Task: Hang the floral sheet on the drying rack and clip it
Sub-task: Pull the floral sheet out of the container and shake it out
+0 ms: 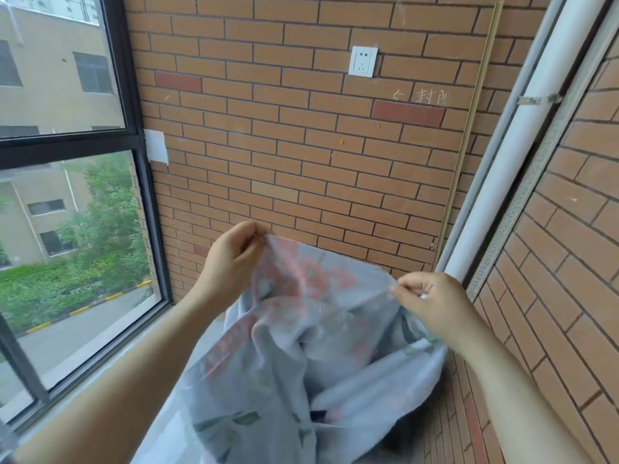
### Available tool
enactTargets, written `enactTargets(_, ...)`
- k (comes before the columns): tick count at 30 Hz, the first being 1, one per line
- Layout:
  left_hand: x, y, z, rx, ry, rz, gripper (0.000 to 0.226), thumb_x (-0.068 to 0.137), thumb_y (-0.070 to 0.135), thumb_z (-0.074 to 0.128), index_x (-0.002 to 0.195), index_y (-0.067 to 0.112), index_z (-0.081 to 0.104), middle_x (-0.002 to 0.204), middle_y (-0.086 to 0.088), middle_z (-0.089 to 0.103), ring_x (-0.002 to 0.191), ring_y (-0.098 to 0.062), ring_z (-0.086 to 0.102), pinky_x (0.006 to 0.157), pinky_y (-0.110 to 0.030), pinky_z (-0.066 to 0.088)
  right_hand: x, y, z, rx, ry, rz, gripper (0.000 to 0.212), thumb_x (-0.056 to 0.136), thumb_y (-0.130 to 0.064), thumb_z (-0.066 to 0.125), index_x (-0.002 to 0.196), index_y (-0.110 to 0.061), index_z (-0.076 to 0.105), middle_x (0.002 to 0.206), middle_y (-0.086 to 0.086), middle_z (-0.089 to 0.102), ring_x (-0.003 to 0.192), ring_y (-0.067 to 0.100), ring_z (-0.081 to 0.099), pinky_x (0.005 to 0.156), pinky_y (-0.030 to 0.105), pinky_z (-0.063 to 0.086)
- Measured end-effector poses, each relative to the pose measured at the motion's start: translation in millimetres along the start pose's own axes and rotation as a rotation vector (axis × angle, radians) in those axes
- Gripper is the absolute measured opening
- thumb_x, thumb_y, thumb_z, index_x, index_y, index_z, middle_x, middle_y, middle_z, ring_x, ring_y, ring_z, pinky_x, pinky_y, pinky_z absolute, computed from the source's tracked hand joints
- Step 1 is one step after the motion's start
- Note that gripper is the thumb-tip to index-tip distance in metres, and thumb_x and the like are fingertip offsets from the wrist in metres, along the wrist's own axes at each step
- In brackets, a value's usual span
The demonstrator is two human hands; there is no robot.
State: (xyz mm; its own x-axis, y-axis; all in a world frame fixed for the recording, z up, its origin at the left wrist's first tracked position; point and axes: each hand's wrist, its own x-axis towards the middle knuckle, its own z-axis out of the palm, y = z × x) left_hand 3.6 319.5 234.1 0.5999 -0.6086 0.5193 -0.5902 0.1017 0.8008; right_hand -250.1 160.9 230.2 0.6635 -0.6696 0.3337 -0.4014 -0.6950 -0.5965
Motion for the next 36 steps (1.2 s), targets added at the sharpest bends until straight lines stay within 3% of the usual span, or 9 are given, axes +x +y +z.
enactTargets(3,-3,-6,2,0.081,-0.079,0.043,0.024,0.088,0.0,0.051,0.082,0.018,0.065,0.067,0.013,0.059,0.061,0.001,0.049,0.059,-0.016,0.039,0,5,13,0.03,0.22,-0.015,0.039,0.091,-0.017,0.059,0.06,0.001,0.045,0.052,0.017,0.037,0.048,0.014,0.031,0.05,0.03,0.026)
enactTargets(6,-18,-30,5,0.115,-0.222,0.035,0.013,0.085,0.023,0.066,0.073,0.024,0.062,0.058,0.01,0.053,0.052,-0.003,0.042,0.053,-0.021,0.034,5,-9,11,0.15,0.447,-0.041,0.039,0.092,-0.015,0.056,0.06,0.003,0.043,0.052,0.017,0.031,0.051,0.01,0.028,0.049,0.029,0.022)
enactTargets(9,-28,-43,0,-0.004,-0.383,-0.073,0.058,0.066,0.062,0.073,0.069,0.006,0.06,0.055,0.005,0.04,0.05,-0.008,0.034,0.048,-0.023,0.025,19,-24,-1,0.172,0.558,-0.082,0.036,0.089,-0.021,0.053,0.064,0.005,0.05,0.057,0.024,0.039,0.056,0.014,0.032,0.05,0.035,0.026)
enactTargets(12,-31,-49,-8,-0.018,-0.489,-0.174,0.079,0.063,0.069,0.072,0.068,-0.007,0.049,0.06,-0.002,0.039,0.057,-0.014,0.037,0.055,-0.031,0.025,28,-22,-8,0.091,0.53,-0.13,0.037,0.091,-0.021,0.053,0.058,-0.005,0.046,0.052,0.013,0.034,0.054,0.016,0.03,0.05,0.034,0.026)
enactTargets(15,-34,-48,-7,0.065,-0.36,-0.14,0.071,0.067,0.066,0.068,0.058,0.0,0.046,0.054,0.003,0.032,0.052,-0.011,0.03,0.05,-0.028,0.02,28,-5,-4,0.056,0.442,-0.117,0.043,0.087,-0.035,0.048,0.066,0.003,0.054,0.06,0.025,0.049,0.06,0.035,0.045,0.051,0.037,0.037)
enactTargets(21,-3,-1,-23,-0.029,0.049,-0.017,0.059,0.087,0.045,0.064,0.06,-0.005,0.05,0.054,-0.002,0.035,0.05,-0.014,0.032,0.048,-0.024,0.024,16,11,-9,0.209,-0.038,-0.023,0.03,0.095,-0.023,0.058,0.072,-0.007,0.069,0.073,0.02,0.067,0.067,0.03,0.061,0.065,0.032,0.046)
enactTargets(23,8,9,-25,0.076,0.022,0.039,0.052,0.09,0.041,0.061,0.064,-0.004,0.055,0.055,-0.003,0.039,0.05,-0.012,0.034,0.048,-0.023,0.026,13,10,-4,0.186,0.1,-0.036,0.038,0.094,-0.028,0.057,0.069,0.0,0.063,0.065,0.021,0.061,0.064,0.037,0.055,0.059,0.029,0.04)
enactTargets(28,3,-7,-15,0.149,-0.031,-0.035,0.042,0.094,0.036,0.055,0.078,-0.002,0.062,0.062,-0.002,0.046,0.056,-0.01,0.038,0.053,-0.026,0.029,12,-10,7,0.187,0.527,-0.071,0.046,0.095,-0.015,0.056,0.058,-0.001,0.033,0.051,0.004,0.022,0.051,0.012,0.023,0.051,0.03,0.017)
enactTargets(36,-6,13,-15,0.005,-0.044,0.039,0.055,0.089,0.05,0.049,0.076,-0.003,0.054,0.063,-0.001,0.038,0.059,-0.011,0.037,0.056,-0.028,0.03,35,-26,-21,0.085,0.473,0.012,0.037,0.091,-0.03,0.053,0.07,0.001,0.053,0.052,0.005,0.035,0.054,0.017,0.036,0.053,0.029,0.026)
